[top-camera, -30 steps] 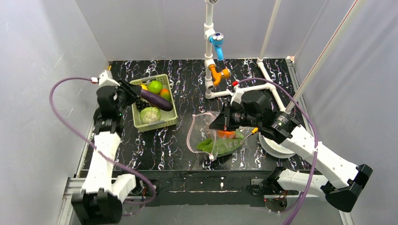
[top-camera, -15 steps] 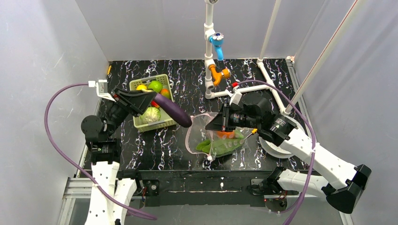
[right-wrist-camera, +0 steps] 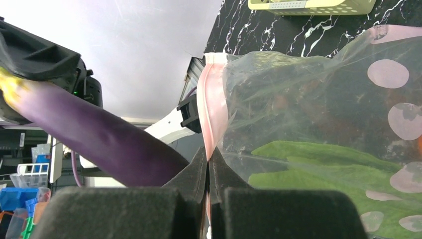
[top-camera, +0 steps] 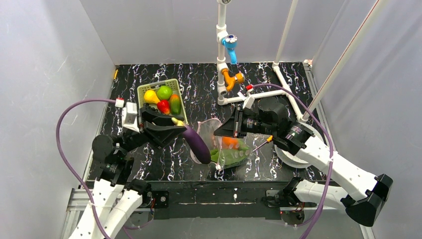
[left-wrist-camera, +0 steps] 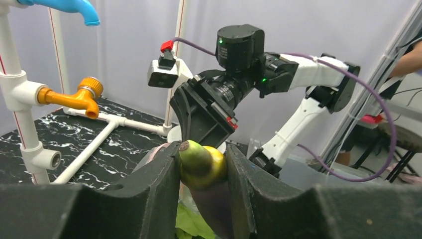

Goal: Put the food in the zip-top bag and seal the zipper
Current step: Place the fake vegetable in the zipper food storage bag.

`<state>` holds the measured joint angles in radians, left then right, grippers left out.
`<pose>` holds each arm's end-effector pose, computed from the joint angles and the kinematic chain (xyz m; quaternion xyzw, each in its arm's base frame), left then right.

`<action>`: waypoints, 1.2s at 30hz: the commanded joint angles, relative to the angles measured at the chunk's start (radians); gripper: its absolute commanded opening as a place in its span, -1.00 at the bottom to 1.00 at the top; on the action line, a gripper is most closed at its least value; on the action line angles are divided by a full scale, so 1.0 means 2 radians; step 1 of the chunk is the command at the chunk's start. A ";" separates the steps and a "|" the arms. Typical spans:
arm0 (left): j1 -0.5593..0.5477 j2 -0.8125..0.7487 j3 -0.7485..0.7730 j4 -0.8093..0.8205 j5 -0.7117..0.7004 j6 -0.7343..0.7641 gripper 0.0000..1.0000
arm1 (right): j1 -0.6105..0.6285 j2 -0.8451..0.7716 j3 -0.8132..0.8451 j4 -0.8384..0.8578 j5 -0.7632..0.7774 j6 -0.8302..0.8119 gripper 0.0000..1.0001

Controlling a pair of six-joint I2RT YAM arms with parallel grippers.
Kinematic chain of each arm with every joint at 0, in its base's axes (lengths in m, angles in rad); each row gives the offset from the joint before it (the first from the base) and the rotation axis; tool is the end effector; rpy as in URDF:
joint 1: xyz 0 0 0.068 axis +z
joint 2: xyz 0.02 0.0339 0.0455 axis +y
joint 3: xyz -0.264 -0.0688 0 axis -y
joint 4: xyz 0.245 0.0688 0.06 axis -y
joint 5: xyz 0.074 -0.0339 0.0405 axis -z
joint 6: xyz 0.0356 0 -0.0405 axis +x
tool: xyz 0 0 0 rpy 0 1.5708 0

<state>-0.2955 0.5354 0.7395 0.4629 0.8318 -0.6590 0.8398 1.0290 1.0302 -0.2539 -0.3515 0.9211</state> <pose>0.0858 -0.0536 0.4172 0.2853 0.4586 -0.5347 0.6499 0.1463 0.1815 0.3731 -0.0753 0.7821 0.5529 0.2774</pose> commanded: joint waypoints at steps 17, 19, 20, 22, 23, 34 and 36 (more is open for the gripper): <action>-0.196 0.072 0.004 -0.045 -0.247 0.326 -0.96 | 0.000 -0.001 0.012 0.046 -0.022 0.014 -0.97; -0.200 0.077 -0.004 -0.024 -0.255 0.327 -0.92 | 0.000 -0.001 0.012 0.046 -0.021 0.013 -0.97; -0.203 0.081 -0.007 -0.015 -0.260 0.327 -0.89 | 0.000 -0.001 0.012 0.046 -0.021 0.013 -0.97; -0.209 0.087 -0.013 -0.008 -0.272 0.344 -0.80 | 0.000 0.001 0.012 0.046 -0.021 0.012 -0.97; -0.215 0.089 -0.016 -0.007 -0.280 0.351 -0.77 | 0.000 0.002 0.012 0.047 -0.022 0.012 -0.97; -0.231 0.034 -0.020 -0.114 -0.276 0.334 0.38 | -0.001 0.008 0.009 0.052 -0.027 0.010 -0.97; -0.231 0.020 -0.019 -0.142 -0.274 0.321 0.48 | -0.001 0.008 0.009 0.052 -0.027 0.009 -0.97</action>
<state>-0.7547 0.6384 0.6792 0.2920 0.2714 0.0158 0.8398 1.0431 1.0302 -0.2245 -0.3809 0.9432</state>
